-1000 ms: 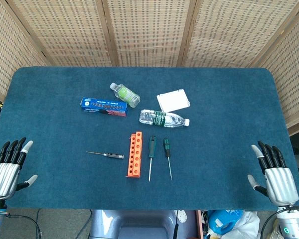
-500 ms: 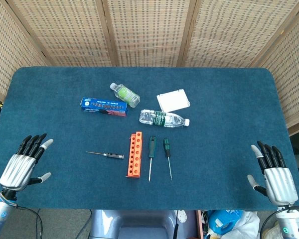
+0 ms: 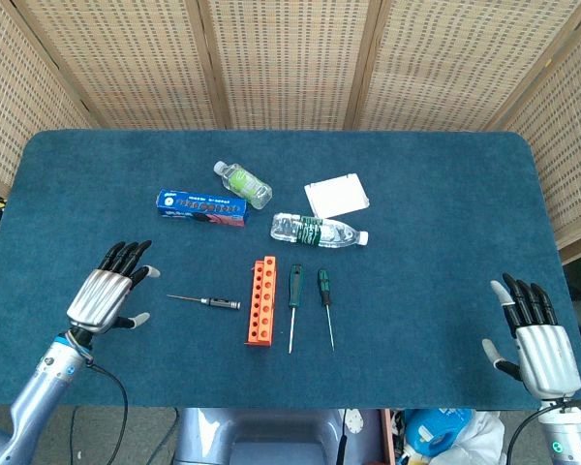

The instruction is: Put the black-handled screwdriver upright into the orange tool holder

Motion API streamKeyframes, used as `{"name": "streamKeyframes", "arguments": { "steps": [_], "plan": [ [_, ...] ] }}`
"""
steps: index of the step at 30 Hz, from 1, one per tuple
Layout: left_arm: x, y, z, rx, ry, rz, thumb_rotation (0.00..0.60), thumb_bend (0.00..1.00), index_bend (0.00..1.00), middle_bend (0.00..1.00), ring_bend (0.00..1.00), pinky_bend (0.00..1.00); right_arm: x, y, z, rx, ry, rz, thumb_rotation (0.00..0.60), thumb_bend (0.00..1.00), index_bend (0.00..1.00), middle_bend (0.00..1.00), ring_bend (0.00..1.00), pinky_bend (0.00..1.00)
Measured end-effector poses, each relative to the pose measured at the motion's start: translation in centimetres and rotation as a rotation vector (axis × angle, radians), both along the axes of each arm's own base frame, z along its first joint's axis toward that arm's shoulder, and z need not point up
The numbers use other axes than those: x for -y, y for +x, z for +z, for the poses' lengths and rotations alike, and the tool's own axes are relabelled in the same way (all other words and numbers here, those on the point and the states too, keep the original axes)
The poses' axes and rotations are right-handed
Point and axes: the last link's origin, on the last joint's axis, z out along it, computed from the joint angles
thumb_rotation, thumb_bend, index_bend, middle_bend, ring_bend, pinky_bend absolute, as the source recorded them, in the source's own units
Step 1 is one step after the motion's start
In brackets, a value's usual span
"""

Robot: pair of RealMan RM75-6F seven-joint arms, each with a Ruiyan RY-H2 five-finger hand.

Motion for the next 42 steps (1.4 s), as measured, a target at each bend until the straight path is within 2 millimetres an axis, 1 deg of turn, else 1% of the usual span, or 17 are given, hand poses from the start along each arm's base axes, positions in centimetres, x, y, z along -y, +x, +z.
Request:
{"name": "streamKeyframes", "arguments": {
  "steps": [10,14,20,32,42],
  "plan": [
    [-2.0,2.6,-3.0,-0.025,-0.056,0.01,0.6,0.18,0.36,0.0,0.0,0.0,0.0,-0.2,0.2,0.008,-0.003,-0.007,0.6,0.28,0.0,0.0,0.0,0.0],
    [-2.6,3.8,-4.6,-0.045,-0.082,0.013,0.6,0.18,0.37,0.0,0.0,0.0,0.1,0.0,0.3,0.024,-0.004,-0.003,0.6,0.28,0.0,0.0,0.0,0.0],
    [-2.9,5.1,-6.8,-0.065,-0.113,0.016,0.6,0.18,0.39,0.0,0.0,0.0,0.2,-0.3,0.4,0.025,-0.007,-0.008,0.6,0.28,0.0,0.0,0.0,0.0],
    [-3.2,6.8,-9.6,-0.061,-0.138,0.03,0.6,0.2,0.43,0.0,0.0,0.0,0.2,-0.5,0.6,0.023,-0.008,-0.016,0.6,0.28,0.0,0.0,0.0,0.0],
    [-3.5,8.1,-12.0,-0.084,-0.139,0.025,0.6,0.23,0.45,0.0,0.0,0.0,0.2,-0.6,0.7,0.033,-0.007,-0.019,0.6,0.28,0.0,0.0,0.0,0.0]
  ]
}}
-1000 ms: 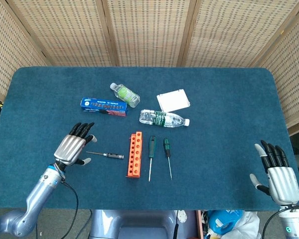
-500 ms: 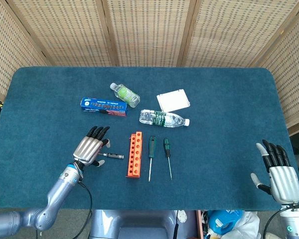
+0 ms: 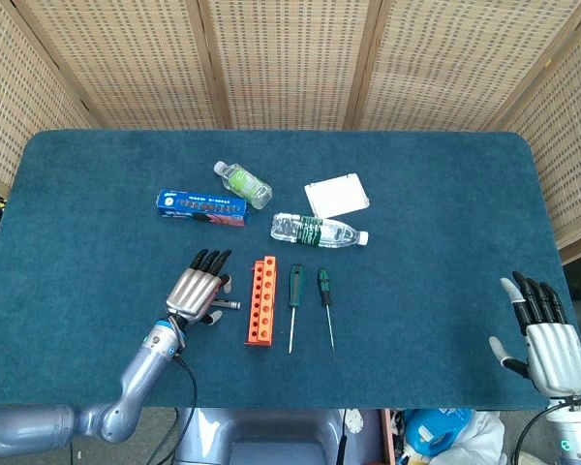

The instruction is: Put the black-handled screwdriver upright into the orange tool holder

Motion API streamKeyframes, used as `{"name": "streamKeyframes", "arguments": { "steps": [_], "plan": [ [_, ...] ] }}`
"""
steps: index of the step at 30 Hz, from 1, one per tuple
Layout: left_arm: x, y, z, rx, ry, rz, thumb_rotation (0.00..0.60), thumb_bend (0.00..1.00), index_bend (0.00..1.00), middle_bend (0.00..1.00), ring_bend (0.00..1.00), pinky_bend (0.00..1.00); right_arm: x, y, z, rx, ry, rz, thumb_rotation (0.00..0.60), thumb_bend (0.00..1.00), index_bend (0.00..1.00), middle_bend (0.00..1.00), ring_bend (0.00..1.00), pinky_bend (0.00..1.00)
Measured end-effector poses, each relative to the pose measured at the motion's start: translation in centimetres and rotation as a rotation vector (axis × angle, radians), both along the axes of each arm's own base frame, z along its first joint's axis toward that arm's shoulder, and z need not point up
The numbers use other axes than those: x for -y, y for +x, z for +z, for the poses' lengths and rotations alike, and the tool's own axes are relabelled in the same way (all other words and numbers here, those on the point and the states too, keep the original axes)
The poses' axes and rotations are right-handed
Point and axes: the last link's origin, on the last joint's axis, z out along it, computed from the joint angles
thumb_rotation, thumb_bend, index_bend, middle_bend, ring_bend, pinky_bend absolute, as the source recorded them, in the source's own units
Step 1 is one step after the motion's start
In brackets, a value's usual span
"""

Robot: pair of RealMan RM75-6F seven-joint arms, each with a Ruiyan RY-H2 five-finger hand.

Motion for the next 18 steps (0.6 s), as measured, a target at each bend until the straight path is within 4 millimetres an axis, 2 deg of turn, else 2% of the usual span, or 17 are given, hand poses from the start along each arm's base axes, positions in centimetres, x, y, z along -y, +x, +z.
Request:
{"name": "streamKeyframes", "arguments": {
  "steps": [6,18],
  "plan": [
    [-0.2,0.6,-1.0,0.0,-0.001,0.011,0.6,0.26,0.46,0.0,0.0,0.0,0.1,-0.2,0.1,0.008,0.0,-0.007,0.6,0.28,0.0,0.0,0.0,0.0],
    [-0.4,0.8,-1.7,-0.017,0.0,0.023,0.6,0.26,0.47,0.0,0.0,0.0,0.1,-0.3,0.2,0.015,-0.003,-0.008,0.6,0.28,0.0,0.0,0.0,0.0]
  ]
}}
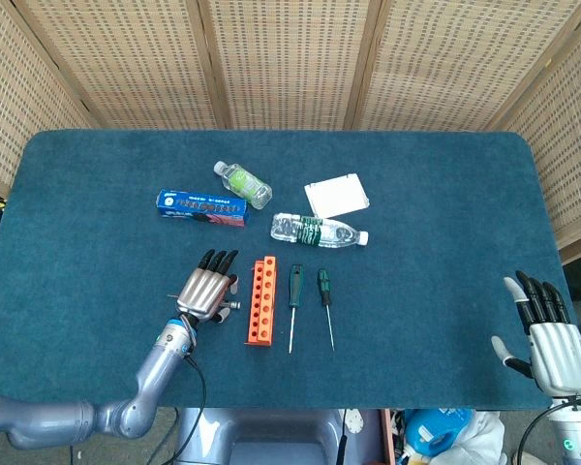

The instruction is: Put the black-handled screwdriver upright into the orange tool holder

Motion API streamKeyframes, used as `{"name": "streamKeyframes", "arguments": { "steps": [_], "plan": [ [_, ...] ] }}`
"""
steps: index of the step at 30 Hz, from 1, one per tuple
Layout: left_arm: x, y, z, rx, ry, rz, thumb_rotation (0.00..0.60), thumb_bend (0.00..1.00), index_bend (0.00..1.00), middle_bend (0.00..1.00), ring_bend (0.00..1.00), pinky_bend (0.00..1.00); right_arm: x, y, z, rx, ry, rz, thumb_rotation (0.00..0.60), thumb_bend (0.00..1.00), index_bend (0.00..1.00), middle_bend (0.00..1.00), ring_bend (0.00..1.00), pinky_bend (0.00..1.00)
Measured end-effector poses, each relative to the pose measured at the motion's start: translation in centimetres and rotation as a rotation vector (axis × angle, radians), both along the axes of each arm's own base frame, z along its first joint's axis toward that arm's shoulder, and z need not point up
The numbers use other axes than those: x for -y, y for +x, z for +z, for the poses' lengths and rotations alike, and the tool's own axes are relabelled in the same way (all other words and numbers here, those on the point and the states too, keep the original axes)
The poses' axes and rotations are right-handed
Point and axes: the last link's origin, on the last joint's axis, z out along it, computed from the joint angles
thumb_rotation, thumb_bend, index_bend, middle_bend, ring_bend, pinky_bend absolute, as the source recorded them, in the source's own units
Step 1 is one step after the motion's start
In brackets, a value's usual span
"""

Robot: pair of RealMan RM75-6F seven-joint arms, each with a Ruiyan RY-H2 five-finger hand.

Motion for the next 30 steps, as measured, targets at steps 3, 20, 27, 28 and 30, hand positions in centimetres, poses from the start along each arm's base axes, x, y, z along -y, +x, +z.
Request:
{"name": "streamKeyframes", "arguments": {
  "steps": [3,20,27,28,30],
  "plan": [
    [0.1,0.0,-0.2,-0.008,-0.003,-0.002,0.6,0.26,0.47,0.0,0.0,0.0,0.0,0.0,0.0,-0.001,0.001,-0.001,0.6,0.28,0.0,0.0,0.0,0.0],
    [-0.1,0.4,-1.5,-0.029,-0.008,0.0,0.6,0.26,0.49,0.0,0.0,0.0,0.0,-0.1,0.1,0.001,0.005,-0.008,0.6,0.28,0.0,0.0,0.0,0.0],
    [-0.1,0.4,-2.0,-0.042,-0.013,0.005,0.6,0.26,0.5,0.0,0.0,0.0,-0.1,-0.2,0.2,0.004,0.004,-0.01,0.6,0.28,0.0,0.0,0.0,0.0],
    [-0.1,0.4,-2.1,-0.044,-0.013,0.005,0.6,0.26,0.5,0.0,0.0,0.0,-0.1,-0.2,0.1,0.004,0.004,-0.01,0.6,0.28,0.0,0.0,0.0,0.0],
    [-0.1,0.4,-2.2,-0.05,-0.012,0.007,0.6,0.26,0.51,0.01,0.0,0.0,-0.1,-0.2,0.2,0.005,0.005,-0.01,0.6,0.28,0.0,0.0,0.0,0.0]
  ]
}}
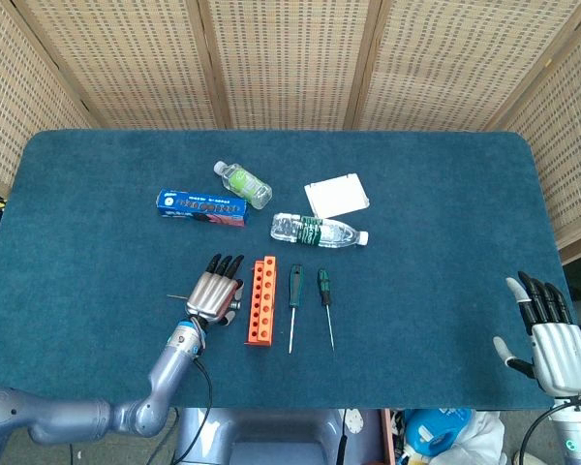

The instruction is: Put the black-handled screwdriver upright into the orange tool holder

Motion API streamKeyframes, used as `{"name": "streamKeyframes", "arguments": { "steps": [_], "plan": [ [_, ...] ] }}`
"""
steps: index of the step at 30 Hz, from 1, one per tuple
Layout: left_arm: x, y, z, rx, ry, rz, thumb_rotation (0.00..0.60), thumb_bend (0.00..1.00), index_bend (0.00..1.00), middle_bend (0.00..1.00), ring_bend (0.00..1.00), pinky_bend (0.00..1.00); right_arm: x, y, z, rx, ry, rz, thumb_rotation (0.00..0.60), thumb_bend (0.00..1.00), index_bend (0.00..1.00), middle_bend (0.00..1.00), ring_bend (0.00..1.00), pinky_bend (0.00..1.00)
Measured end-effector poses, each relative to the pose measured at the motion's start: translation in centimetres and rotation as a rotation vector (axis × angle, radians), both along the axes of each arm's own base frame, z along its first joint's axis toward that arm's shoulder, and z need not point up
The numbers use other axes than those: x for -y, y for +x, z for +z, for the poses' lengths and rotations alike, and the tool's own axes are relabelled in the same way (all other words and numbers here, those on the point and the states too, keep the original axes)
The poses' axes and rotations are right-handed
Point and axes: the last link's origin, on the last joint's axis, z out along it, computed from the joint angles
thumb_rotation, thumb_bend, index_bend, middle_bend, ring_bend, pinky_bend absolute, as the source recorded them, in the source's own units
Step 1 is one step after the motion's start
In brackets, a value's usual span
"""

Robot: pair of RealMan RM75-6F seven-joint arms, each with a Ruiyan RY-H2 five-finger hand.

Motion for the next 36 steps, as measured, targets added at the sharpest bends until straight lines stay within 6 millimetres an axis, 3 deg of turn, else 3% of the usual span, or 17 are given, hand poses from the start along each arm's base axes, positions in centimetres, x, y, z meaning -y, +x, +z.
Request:
{"name": "streamKeyframes", "arguments": {
  "steps": [9,18,36],
  "plan": [
    [0.0,0.0,-0.1,-0.01,0.009,-0.004,0.6,0.35,0.62,0.02,0.0,0.0,0.0,0.0,0.1,0.0,-0.002,0.001,0.6,0.28,0.0,0.0,0.0,0.0],
    [-0.2,0.7,1.3,0.083,0.046,0.0,0.6,0.36,0.63,0.03,0.0,0.0,0.0,-0.1,0.0,-0.002,-0.002,0.0,0.6,0.28,0.0,0.0,0.0,0.0],
    [-0.3,2.0,10.3,0.691,0.094,0.192,0.6,0.36,0.63,0.04,0.0,0.0,0.0,0.3,-0.5,-0.018,0.008,0.009,0.6,0.28,0.0,0.0,0.0,0.0]
  ]
}}
